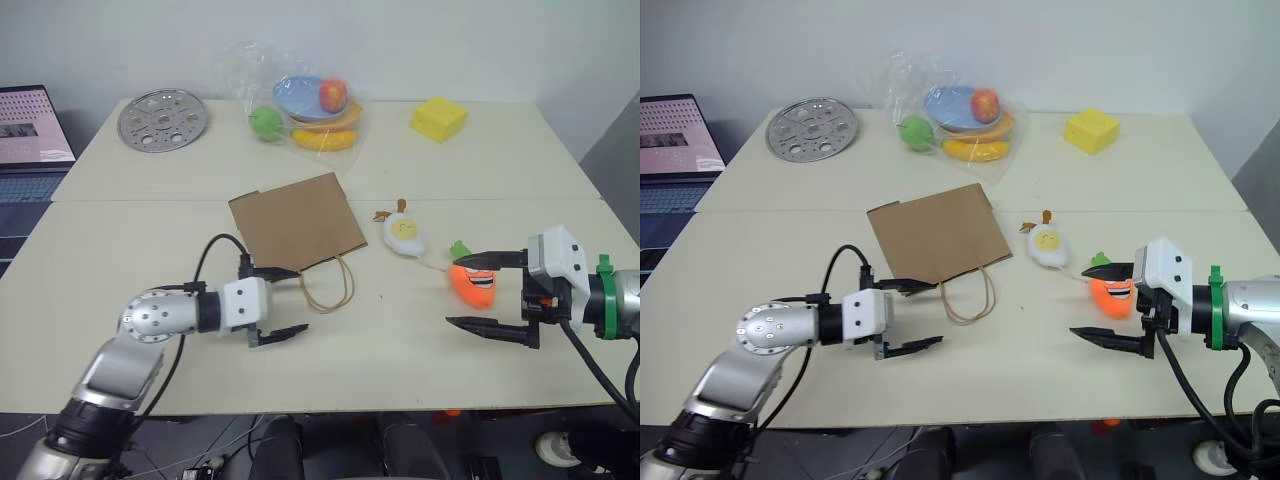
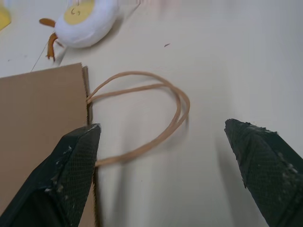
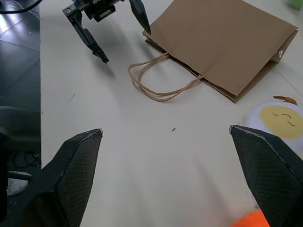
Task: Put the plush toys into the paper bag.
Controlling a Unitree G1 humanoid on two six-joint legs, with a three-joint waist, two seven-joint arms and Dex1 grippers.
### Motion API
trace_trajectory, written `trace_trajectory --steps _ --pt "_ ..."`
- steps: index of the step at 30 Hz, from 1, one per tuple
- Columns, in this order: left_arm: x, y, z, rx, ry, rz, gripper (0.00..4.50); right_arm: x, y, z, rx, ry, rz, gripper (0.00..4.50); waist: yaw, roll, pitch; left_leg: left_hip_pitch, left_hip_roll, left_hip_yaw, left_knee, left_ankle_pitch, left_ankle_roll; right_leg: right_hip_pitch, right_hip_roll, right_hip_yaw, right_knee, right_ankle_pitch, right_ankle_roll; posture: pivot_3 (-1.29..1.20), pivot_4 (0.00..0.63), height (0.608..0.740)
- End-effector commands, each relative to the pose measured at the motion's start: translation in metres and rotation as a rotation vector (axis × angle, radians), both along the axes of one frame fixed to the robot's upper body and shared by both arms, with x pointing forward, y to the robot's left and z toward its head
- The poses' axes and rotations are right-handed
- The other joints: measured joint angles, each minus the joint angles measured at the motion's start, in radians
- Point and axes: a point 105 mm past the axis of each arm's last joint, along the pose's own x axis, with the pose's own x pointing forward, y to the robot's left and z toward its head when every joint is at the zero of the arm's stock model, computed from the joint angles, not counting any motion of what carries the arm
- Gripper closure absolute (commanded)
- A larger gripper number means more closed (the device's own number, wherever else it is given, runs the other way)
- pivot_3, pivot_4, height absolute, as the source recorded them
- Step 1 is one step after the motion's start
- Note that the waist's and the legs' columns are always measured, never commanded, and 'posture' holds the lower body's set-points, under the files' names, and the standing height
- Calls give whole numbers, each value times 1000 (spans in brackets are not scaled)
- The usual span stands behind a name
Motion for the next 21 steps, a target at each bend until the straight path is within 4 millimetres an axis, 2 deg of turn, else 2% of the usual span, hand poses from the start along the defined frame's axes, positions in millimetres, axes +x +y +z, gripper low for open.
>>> trace_trajectory --steps 1,8,20,21 --pt "6 -5 2 4 -75 -28 26 -5 6 5 10 -26 13 0 1 0 0 0 0 0 0 0 0 0 0 0 0 0 0 0 150 740" --pt "26 -17 4 -60 -115 -6 26 -5 8 4 15 -29 10 0 12 0 0 0 0 0 1 0 0 1 0 0 0 1 2 0 150 740" --pt "31 -29 -5 -39 -116 -48 26 -5 8 4 16 -34 7 0 12 0 0 0 0 -2 1 0 0 2 0 -1 0 2 3 0 150 740" --pt "31 -31 -5 -40 -118 -53 399 -6 8 3 15 -33 5 0 12 0 0 0 0 -2 1 0 0 2 0 -1 0 2 3 0 150 740"
